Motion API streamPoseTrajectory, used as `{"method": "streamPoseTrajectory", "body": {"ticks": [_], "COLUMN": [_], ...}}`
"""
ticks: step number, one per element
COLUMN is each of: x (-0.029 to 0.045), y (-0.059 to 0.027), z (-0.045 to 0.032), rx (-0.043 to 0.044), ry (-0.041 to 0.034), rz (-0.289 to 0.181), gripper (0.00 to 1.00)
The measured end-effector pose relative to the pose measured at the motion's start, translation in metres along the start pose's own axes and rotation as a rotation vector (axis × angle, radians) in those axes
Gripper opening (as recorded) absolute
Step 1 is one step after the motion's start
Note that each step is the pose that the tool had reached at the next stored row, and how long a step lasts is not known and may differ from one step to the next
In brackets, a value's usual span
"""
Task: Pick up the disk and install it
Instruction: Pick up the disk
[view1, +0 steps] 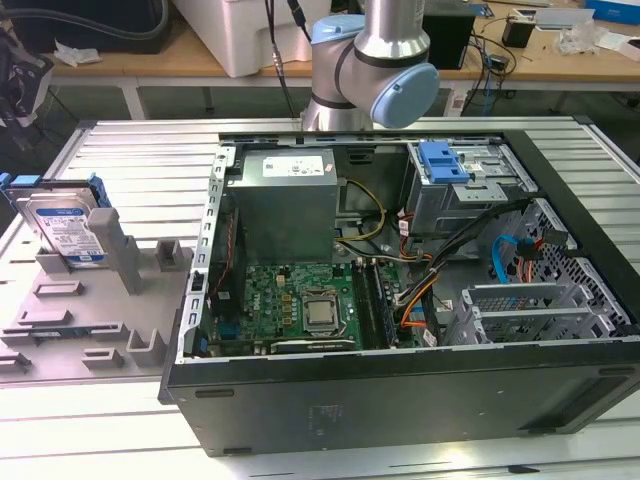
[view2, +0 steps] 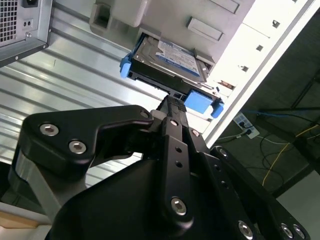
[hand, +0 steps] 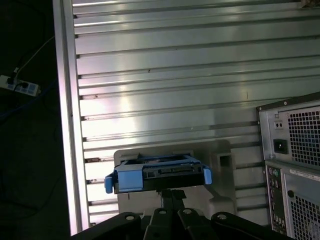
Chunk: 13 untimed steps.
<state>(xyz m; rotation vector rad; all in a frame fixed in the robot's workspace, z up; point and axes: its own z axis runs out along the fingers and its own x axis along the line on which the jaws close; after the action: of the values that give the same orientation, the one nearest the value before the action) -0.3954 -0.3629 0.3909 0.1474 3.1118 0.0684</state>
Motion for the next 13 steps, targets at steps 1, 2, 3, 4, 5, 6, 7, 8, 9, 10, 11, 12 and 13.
{"method": "streamPoseTrajectory", "body": {"ticks": [1, 2, 3, 4, 5, 6, 7, 8, 9, 10, 11, 12, 13], "x": [0.0001, 0.0003, 0.0003, 0.0003, 0.0004, 0.0004, 0.0004, 0.0004, 0.0004, 0.0004, 0.0004, 0.0004, 0.0005], "y": [0.0, 0.0001, 0.0001, 0.0001, 0.0001, 0.0001, 0.0001, 0.0001, 0.0001, 0.0001, 0.0002, 0.0001, 0.0001], "z": [0.0, 0.0, 0.0, 0.0, 0.0, 0.0, 0.0, 0.0, 0.0, 0.0, 0.0, 0.0, 0.0], "rx": [0.0, 0.0, 0.0, 0.0, 0.0, 0.0, 0.0, -0.0001, -0.0001, 0.0, 0.0, 0.0, 0.0], "ry": [0.0, 0.0, 0.0001, 0.0, 0.0, 0.0, 0.0, 0.0, -0.0001, 0.0, 0.0, 0.0, 0.0], "rz": [0.0, 0.0, 0.0, 0.0, 0.0, 0.0, 0.0, 0.0, 0.0, 0.0, 0.0, 0.0, 0.0], "gripper": [0.11, 0.11, 0.11, 0.11, 0.11, 0.11, 0.11, 0.11, 0.11, 0.11, 0.11, 0.11, 0.11]}}
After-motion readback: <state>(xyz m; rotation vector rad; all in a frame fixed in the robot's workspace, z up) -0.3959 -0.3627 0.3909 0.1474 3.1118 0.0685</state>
